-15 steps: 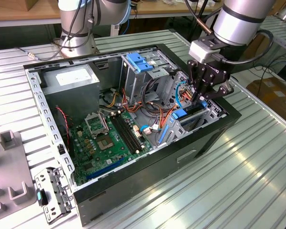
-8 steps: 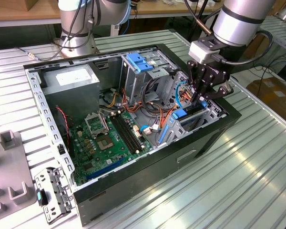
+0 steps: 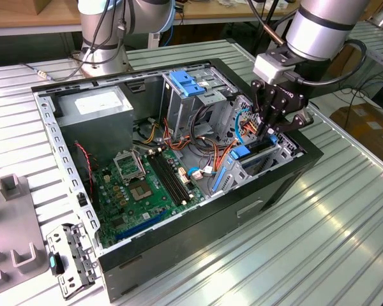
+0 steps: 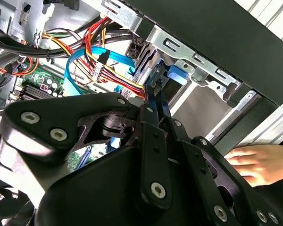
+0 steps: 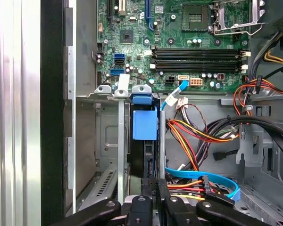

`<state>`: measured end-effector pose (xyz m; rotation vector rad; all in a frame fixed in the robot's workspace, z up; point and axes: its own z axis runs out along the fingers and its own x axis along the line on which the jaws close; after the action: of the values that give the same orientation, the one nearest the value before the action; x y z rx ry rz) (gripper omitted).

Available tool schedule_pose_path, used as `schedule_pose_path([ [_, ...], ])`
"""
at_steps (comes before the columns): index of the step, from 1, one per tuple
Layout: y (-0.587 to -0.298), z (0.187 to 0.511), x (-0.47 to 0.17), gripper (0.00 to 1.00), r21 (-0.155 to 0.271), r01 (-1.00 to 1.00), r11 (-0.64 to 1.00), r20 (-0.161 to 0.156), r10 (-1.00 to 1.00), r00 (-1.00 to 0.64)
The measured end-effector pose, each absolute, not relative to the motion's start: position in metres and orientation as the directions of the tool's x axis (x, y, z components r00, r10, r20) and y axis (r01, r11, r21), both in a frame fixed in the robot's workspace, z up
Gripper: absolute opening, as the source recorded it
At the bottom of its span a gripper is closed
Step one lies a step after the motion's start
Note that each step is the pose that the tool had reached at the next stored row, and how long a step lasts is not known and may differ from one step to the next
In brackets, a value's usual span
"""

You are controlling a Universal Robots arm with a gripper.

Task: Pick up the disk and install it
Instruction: 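Insert the first disk wire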

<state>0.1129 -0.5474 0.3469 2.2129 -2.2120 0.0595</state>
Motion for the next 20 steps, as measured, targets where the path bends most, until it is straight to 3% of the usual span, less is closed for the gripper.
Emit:
schedule_pose_path([
  [20,-0.5476,0.3407,0.1129,0.16,-0.018,-1.000,0.005,0.035,-0.999,-0.005],
])
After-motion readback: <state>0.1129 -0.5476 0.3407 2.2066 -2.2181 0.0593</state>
